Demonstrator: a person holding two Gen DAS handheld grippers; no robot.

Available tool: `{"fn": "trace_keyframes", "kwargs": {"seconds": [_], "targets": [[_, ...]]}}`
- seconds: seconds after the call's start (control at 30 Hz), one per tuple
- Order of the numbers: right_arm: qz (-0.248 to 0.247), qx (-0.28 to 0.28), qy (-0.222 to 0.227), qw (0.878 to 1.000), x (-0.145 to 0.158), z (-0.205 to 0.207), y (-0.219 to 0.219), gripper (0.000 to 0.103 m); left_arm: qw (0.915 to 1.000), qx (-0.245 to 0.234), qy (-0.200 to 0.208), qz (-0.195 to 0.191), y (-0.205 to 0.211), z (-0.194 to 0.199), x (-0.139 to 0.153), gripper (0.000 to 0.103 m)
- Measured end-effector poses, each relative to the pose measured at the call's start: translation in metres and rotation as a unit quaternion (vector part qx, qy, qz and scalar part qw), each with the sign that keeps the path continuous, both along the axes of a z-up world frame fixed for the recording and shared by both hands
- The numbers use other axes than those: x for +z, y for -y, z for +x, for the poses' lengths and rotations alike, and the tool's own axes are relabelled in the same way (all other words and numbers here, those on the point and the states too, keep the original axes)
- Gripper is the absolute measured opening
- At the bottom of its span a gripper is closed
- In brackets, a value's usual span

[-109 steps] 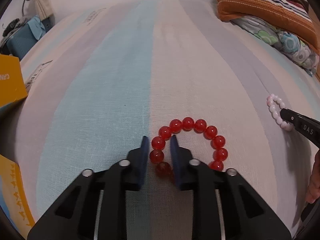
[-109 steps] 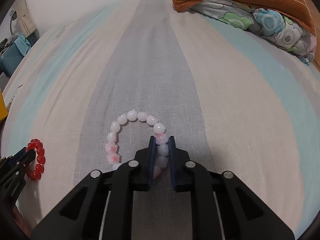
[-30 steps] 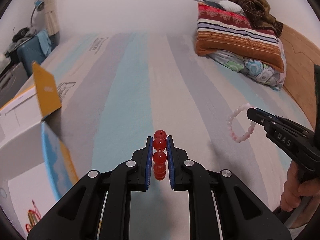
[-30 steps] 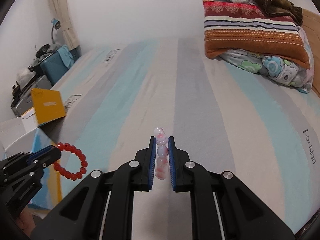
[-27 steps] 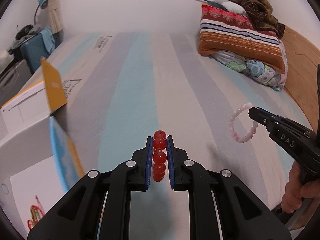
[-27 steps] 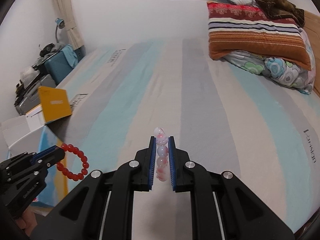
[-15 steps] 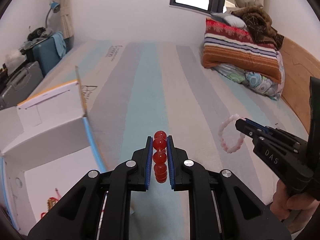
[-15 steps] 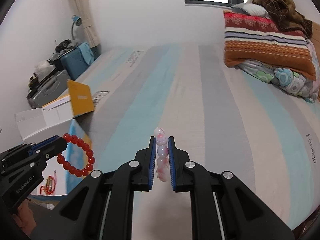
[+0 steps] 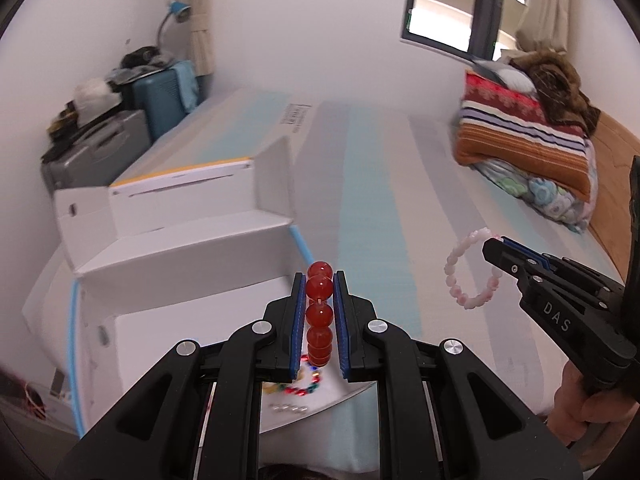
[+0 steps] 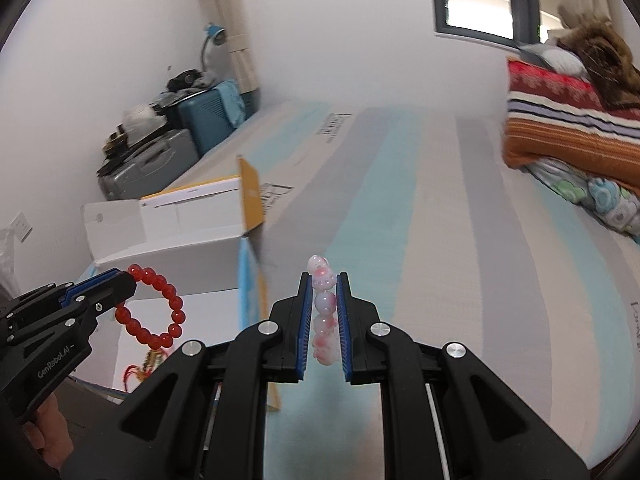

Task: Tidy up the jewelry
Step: 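Lift both held bead bracelets and carry them over the white box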

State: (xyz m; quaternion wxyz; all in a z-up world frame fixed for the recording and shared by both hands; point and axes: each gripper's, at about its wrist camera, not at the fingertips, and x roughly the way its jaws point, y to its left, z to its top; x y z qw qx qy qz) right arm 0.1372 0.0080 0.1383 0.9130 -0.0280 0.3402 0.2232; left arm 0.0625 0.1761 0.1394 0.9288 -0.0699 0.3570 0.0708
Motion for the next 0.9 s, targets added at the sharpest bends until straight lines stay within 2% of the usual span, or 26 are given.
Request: {"fn": "trace_keyframes", "kwargs": {"seconds": [0.2, 0.4, 0.63, 0.9], "targets": [[-0.006, 0.031, -0.005, 0.999, -0.007, -0.012, -0.046, 0.011, 0.9995, 0.032, -0.005, -0.003, -0.040, -0.024, -0.005, 0.013], [-0.015, 0.059, -0.018, 0.998, -0.025, -0.020, -0.090, 0.011, 0.9972, 0.069, -0.026, -0.010, -0.085, -0.038, -0.026, 0.013], [-0.032, 0.082, -0.037, 0.995, -0.057, -0.024, -0.129, 0.011, 0.9929, 0.102, -0.057, -0.020, -0.124, -0.047, -0.059, 0.013], [-0.070, 0.094, -0.064, 0.991, -0.099, -0.018, -0.166, 0.011, 0.9851, 0.129, -0.105, -0.042, -0.158, -0.046, -0.111, 0.013]]}}
